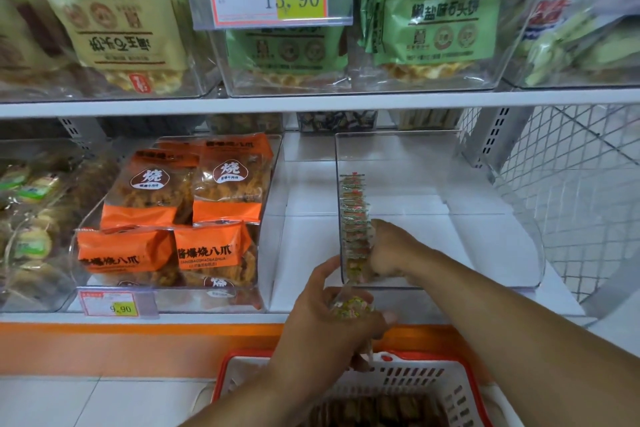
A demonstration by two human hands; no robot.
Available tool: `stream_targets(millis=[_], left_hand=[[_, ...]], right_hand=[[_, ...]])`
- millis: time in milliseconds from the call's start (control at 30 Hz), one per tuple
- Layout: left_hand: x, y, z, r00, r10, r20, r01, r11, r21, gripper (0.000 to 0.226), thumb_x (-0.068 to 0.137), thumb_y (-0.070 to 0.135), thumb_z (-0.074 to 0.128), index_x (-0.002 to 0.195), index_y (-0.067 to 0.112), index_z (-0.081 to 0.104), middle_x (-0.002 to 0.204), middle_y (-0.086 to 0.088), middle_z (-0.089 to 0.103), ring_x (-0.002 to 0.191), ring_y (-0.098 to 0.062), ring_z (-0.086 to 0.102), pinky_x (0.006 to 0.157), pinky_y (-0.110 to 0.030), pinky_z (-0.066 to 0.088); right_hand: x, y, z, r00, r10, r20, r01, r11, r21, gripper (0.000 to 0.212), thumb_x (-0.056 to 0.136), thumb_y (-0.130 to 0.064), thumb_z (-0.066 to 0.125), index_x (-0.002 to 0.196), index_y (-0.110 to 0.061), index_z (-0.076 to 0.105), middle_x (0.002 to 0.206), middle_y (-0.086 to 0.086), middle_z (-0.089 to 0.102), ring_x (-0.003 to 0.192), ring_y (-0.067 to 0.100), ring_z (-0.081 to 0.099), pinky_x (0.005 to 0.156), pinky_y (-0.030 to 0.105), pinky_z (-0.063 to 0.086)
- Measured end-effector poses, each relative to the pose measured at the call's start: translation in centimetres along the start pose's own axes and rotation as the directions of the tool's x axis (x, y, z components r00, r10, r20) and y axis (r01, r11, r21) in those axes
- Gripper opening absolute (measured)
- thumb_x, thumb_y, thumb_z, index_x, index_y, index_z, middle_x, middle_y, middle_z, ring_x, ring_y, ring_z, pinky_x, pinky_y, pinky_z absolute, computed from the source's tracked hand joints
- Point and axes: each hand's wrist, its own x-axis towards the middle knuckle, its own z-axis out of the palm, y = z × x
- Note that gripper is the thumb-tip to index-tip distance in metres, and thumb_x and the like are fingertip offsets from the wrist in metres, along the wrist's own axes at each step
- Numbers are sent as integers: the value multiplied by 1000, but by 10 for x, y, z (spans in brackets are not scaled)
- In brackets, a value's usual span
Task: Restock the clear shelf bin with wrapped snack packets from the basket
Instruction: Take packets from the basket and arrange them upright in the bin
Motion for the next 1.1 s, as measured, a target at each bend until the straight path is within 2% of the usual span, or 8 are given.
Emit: stream_targets(millis=[200, 333, 433, 567, 667, 833, 1000, 1100], left_hand=[[-3, 9, -9, 994, -107, -1, 104, 966, -238, 90, 52, 31, 99, 131, 31, 56, 90, -12, 77, 82, -32, 76, 52, -29, 53], [-11, 17, -13, 985, -156, -68, 111, 893, -436, 38, 84, 29, 79, 115, 12, 64, 78, -14, 73, 80, -28, 77, 44, -26, 49], [-14, 22, -19, 974, -185, -128, 87, 836, -542, 24, 98, 31, 65, 104, 7, 67, 81, -16, 76, 74, -28, 76, 42, -27, 51], [-16, 31, -26, 985, -108, -134, 16, 831, -556, 31, 100, 37, 59, 116, 12, 66, 93, -16, 78, 76, -27, 76, 52, -31, 57], [-21, 36, -25, 996, -63, -64, 14, 815, -580, 48, 84, 45, 63, 120, 15, 62, 110, -21, 75, 96, -35, 73, 66, -41, 60], [-26, 40, -23, 999, 40, 7, -30, 851, -525, 32, 98, 16, 56, 129, 11, 62, 114, -19, 74, 91, -27, 72, 77, -42, 61], [-25, 43, -32, 969, 169, 179, -89, 918, -386, 62, 79, 4, 66, 139, 14, 54, 129, -16, 68, 118, -28, 67, 100, -45, 56], [-23, 43, -39, 957, 188, 219, -117, 946, -302, 53, 87, 2, 61, 138, 16, 58, 127, -18, 69, 112, -29, 69, 100, -42, 55]], right_hand=[[-12, 1, -12, 1000, 1, 16, -1, 1000, 9, 62, 80, -9, 79, 136, -13, 53, 131, 10, 63, 116, 27, 61, 90, 29, 50], [-29, -6, -32, 994, -88, -60, 84, 995, -61, 72, 81, -11, 78, 145, -17, 44, 131, 8, 60, 117, 25, 60, 84, 26, 46], [-60, -18, -45, 921, -241, -308, 257, 966, 14, 49, 83, -43, 76, 128, -37, 58, 107, -13, 66, 92, 8, 64, 72, 27, 48], [-114, -33, -25, 919, -377, -115, 393, 894, 216, 64, 50, -84, 74, 100, -47, 62, 81, -17, 65, 64, -1, 59, 57, 19, 43], [-123, -32, -13, 906, -414, -90, 424, 895, 142, 56, 56, -64, 77, 107, -48, 58, 86, -26, 63, 66, -2, 59, 55, 18, 42], [-116, -26, -27, 937, -349, -20, 324, 846, 422, 37, 75, -27, 88, 103, -37, 66, 90, -9, 69, 74, 8, 66, 63, 23, 51], [-118, -24, -34, 962, -272, 34, 191, 756, 626, 34, 85, -15, 80, 113, -28, 66, 104, 4, 70, 87, 18, 74, 66, 27, 58], [-119, -21, -40, 936, -352, 14, 296, 807, 510, 54, 87, -18, 78, 129, -43, 58, 117, -6, 63, 92, 13, 72, 70, 24, 59]])
